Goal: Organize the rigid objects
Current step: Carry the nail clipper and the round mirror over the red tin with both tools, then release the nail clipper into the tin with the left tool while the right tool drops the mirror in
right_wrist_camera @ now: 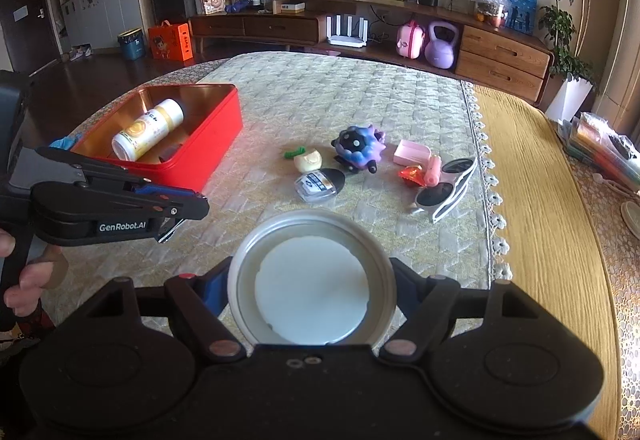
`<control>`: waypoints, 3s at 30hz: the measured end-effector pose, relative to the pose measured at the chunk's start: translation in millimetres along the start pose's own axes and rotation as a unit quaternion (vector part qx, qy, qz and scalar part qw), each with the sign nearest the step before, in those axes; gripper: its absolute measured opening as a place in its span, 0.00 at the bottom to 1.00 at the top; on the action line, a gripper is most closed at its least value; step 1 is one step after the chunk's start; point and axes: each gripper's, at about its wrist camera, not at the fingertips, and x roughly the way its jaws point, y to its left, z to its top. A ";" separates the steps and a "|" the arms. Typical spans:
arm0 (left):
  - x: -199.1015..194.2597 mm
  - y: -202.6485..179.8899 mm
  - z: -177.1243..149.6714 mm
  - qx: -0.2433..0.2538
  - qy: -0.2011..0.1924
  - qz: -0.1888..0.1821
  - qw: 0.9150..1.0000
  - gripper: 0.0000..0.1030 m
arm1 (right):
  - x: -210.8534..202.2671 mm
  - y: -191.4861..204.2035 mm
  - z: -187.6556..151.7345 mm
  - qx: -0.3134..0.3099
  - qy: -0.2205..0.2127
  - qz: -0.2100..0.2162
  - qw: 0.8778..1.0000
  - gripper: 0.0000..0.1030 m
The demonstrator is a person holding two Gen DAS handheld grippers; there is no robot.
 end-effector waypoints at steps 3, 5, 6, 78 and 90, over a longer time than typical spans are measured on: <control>-18.7 4.6 1.9 -0.013 -0.012 -0.005 1.000 0.11 | -6.7 11.1 5.5 -0.014 -0.007 0.002 1.000 0.76; -31.0 8.2 3.8 -0.018 -0.020 -0.003 1.000 0.10 | -10.3 17.7 9.6 -0.021 -0.011 0.004 1.000 0.75; -36.1 10.5 4.3 -0.021 -0.023 -0.004 0.999 0.10 | -11.4 20.4 11.3 -0.024 -0.012 0.004 1.000 0.76; 54.8 183.2 73.7 -0.052 0.076 0.181 0.979 0.11 | 141.2 148.6 115.6 -0.152 0.005 0.062 0.986 0.76; 26.4 172.2 69.1 -0.063 0.066 0.176 0.980 0.11 | 102.5 131.3 111.6 -0.103 -0.008 0.068 0.992 0.79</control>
